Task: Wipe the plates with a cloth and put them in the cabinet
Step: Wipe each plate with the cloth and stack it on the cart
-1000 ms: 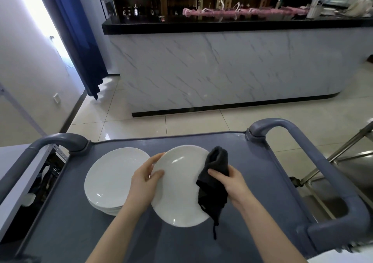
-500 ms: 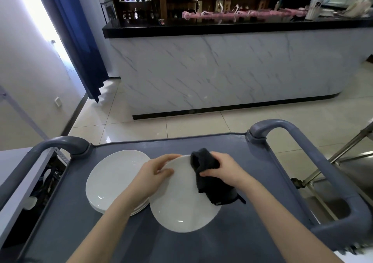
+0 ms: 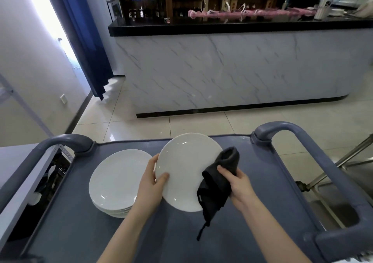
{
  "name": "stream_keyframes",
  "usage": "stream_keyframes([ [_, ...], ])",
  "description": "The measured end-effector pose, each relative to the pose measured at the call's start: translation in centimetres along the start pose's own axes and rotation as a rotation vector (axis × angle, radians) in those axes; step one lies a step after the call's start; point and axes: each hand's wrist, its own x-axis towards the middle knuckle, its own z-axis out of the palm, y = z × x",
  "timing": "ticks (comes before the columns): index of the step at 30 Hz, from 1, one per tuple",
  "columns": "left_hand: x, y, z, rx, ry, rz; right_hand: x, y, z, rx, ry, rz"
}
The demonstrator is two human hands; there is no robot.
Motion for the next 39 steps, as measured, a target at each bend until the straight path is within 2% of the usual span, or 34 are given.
stream_keyframes([
  [3,0.5,0.3,-0.6,0.064,-0.049,-0.007,0.5,-1.6,-0.7,-0.26,-0.05,-0.079],
  [8,1.5,2.3,-1.3,0.288,-0.228,0.087,1.1,-6.5,1.2,-1.008,-0.33,-0.33],
  [10,1.8,2.8,-0.9,0.347,-0.289,0.105,1.2,-7.1,2.7,-1.126,-0.398,-0.381],
  [13,1.8,2.8,-0.7,0.313,-0.25,0.114,1.5,-6.8,3.6,-1.066,-0.417,-0.431],
  [17,1.4,1.7,-0.6,0.205,-0.137,0.108,1.6,-5.4,2.5,-0.797,-0.293,-0.364],
  [24,0.5,0.1,0.0,-0.096,0.044,-0.017,0.4,1.0,-0.3,-0.178,-0.034,-0.027],
  [27,0.7,0.3,0.8,-0.219,0.096,-0.092,-0.6,4.0,0.1,-0.064,-0.026,0.126],
  [30,1.2,0.5,0.7,-0.188,0.048,-0.091,-0.6,3.6,0.3,-0.101,-0.003,0.176],
  [32,1.4,0.8,0.0,-0.143,-0.006,-0.061,0.0,1.7,0.0,-0.204,-0.025,0.086],
  [35,1.5,1.8,-0.9,-0.019,-0.123,-0.007,0.5,-2.3,-0.2,-0.473,-0.113,-0.129],
  [39,2.2,3.1,-0.2,0.23,-0.319,0.017,0.8,-6.4,1.6,-0.961,-0.349,-0.342],
])
